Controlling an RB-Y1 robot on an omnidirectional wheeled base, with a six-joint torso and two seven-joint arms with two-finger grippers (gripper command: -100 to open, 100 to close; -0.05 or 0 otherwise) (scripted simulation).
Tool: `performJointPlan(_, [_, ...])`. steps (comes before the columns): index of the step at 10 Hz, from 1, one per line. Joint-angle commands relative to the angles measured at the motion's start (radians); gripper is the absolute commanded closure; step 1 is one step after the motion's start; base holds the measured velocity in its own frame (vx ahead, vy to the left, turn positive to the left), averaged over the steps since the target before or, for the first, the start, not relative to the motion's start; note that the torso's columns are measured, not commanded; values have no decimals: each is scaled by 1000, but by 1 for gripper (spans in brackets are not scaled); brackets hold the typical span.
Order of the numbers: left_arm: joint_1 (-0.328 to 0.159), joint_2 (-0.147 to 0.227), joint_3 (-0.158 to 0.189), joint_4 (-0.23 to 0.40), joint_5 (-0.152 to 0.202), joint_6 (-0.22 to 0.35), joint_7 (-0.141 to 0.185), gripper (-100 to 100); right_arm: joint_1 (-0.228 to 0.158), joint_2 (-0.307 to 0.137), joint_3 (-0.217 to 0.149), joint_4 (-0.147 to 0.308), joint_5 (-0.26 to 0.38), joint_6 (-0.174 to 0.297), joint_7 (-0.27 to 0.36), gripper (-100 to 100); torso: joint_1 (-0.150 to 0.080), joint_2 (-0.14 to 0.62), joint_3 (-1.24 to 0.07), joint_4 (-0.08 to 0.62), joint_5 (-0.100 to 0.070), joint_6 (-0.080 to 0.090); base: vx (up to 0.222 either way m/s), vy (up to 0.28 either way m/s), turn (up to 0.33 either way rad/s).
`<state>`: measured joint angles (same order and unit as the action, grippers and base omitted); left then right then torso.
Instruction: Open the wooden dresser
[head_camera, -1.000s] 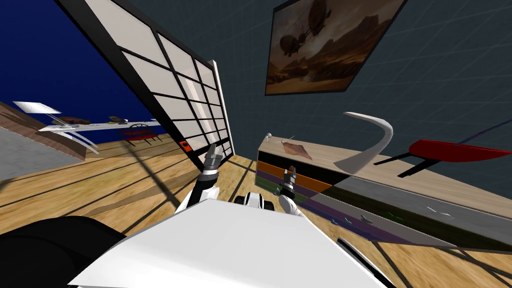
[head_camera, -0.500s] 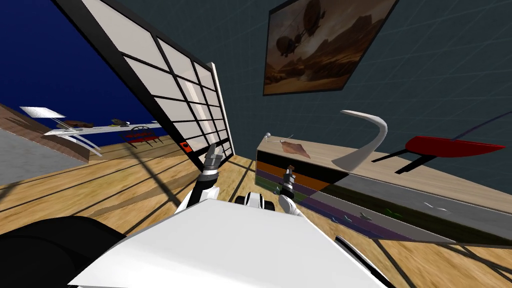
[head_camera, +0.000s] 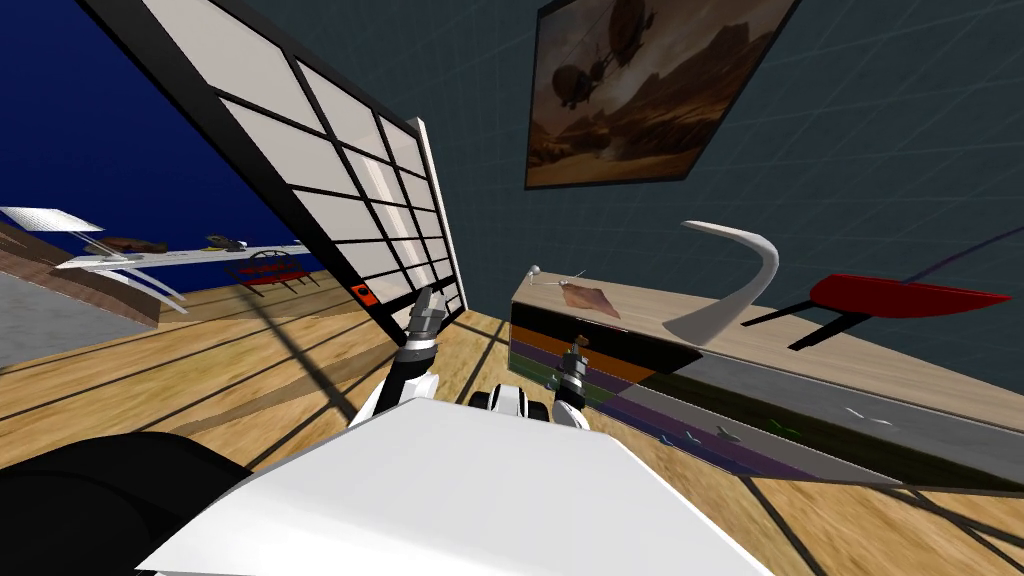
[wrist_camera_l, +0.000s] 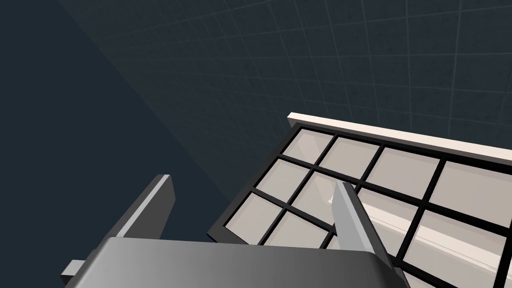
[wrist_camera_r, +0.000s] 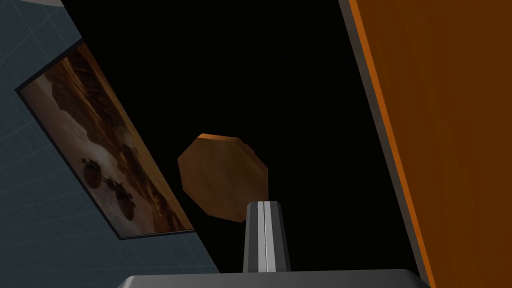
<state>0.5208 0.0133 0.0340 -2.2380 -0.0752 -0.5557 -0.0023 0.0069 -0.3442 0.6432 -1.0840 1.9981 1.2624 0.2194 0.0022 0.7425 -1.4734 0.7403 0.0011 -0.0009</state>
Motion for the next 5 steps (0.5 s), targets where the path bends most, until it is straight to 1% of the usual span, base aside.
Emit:
performJointPlan(1, [0, 0, 0, 0, 0, 0, 0, 0, 40, 42, -25, -27, 58, 0, 15, 100, -1, -3, -1, -1, -1, 1, -28, -60, 44])
performJointPlan(2, [0, 0, 0, 0, 0, 0, 0, 0, 78, 75, -49, -60, 96, -4, 33, 100, -1, -6, -3, -2, -1, 1, -11, -53, 74])
performJointPlan(3, [0, 0, 0, 0, 0, 0, 0, 0, 115, 104, -72, -93, 125, -8, 50, 100, -1, -7, -4, -3, -1, 1, -19, -82, 157])
performJointPlan(4, [0, 0, 0, 0, 0, 0, 0, 0, 117, 107, -72, -93, 143, -8, 50, 100, -3, -6, -4, -3, -1, 1, -16, -72, 72])
performJointPlan(5, [0, 0, 0, 0, 0, 0, 0, 0, 155, 139, -95, -126, 179, -13, 68, 100, -3, -5, -3, -2, -1, 1, -15, -73, 105])
